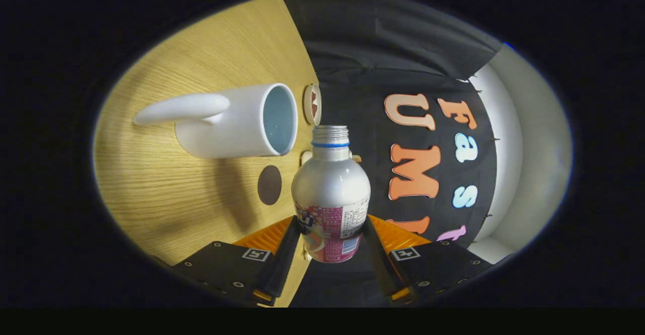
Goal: Take the bottle from table, then pour the juice into the cup, finally place the bottle on the coaster
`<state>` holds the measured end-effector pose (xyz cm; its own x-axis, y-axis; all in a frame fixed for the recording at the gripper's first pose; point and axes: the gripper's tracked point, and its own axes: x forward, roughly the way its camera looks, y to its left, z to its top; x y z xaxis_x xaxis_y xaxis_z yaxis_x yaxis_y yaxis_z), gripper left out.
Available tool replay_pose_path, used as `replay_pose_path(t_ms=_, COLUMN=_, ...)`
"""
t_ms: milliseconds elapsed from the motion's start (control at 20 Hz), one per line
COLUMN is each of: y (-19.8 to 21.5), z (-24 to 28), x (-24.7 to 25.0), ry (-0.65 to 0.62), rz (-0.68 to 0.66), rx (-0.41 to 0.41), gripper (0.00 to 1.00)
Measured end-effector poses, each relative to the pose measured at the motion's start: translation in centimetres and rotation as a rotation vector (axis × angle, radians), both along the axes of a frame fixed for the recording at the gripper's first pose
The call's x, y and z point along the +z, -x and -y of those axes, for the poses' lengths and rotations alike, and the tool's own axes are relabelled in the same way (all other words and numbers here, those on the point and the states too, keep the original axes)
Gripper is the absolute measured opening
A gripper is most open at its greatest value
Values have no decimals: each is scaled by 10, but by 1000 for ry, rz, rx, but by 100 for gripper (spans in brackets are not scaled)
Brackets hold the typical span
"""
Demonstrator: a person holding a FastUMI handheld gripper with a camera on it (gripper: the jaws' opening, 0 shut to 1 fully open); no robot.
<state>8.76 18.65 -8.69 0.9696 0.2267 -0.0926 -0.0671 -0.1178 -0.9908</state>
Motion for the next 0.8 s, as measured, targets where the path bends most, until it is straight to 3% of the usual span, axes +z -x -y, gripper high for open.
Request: replay_pose_path(t_ms=800, y=-5, z=-7, x=2, ry=139, rz=2, rx=24, gripper=72)
